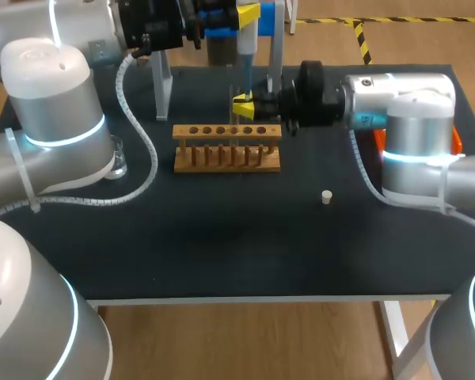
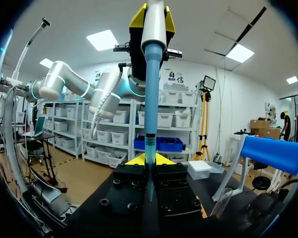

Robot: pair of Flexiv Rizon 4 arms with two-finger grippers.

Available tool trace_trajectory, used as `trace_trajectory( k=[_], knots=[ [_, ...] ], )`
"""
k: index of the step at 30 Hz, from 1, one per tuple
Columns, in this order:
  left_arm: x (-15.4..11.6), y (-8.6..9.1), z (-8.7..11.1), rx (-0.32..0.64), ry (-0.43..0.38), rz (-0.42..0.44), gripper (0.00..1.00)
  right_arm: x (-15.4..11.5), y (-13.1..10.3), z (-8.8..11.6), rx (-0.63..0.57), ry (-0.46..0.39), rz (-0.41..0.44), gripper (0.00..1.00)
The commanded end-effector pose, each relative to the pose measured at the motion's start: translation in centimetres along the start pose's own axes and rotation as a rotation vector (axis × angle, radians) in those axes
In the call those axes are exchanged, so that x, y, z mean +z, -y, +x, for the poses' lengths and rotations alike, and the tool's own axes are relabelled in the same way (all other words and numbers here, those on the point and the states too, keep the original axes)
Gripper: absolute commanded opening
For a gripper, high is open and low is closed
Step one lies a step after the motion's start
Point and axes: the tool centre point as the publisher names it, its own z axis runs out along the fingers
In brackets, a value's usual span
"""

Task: Invert the test tube, pick up the pipette, mount the tip to pipette, aspirate from beaker and dispense into the tube, eject the tip, return the pipette, and cap with the stopper.

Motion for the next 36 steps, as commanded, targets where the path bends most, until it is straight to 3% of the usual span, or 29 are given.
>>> trace_trajectory(
  k=[1,7,8,9,26,36],
  knots=[
    [0.0,-1.0,0.0,-0.002,0.002,-0.001,0.00,0.1,-1.7,-0.1,-0.007,-0.002,0.003,0.00],
    [0.0,-1.0,0.0,-0.002,0.002,-0.001,0.00,0.1,-0.7,0.2,-0.001,-0.001,0.025,0.04],
    [0.0,-1.0,0.0,-0.002,0.002,-0.001,0.00,0.0,-0.4,0.2,0.003,0.003,0.030,0.46],
    [0.0,-1.0,0.0,-0.002,0.002,-0.001,0.00,-0.1,0.0,0.3,0.007,0.004,0.034,0.99],
    [0.0,-1.0,0.0,-0.002,0.002,-0.001,0.00,-5.5,4.8,2.4,0.020,0.032,0.145,1.00],
    [0.0,-1.0,0.0,-0.002,0.002,-0.001,0.00,-7.3,5.1,3.7,-0.020,0.042,0.198,1.00]
  ],
)
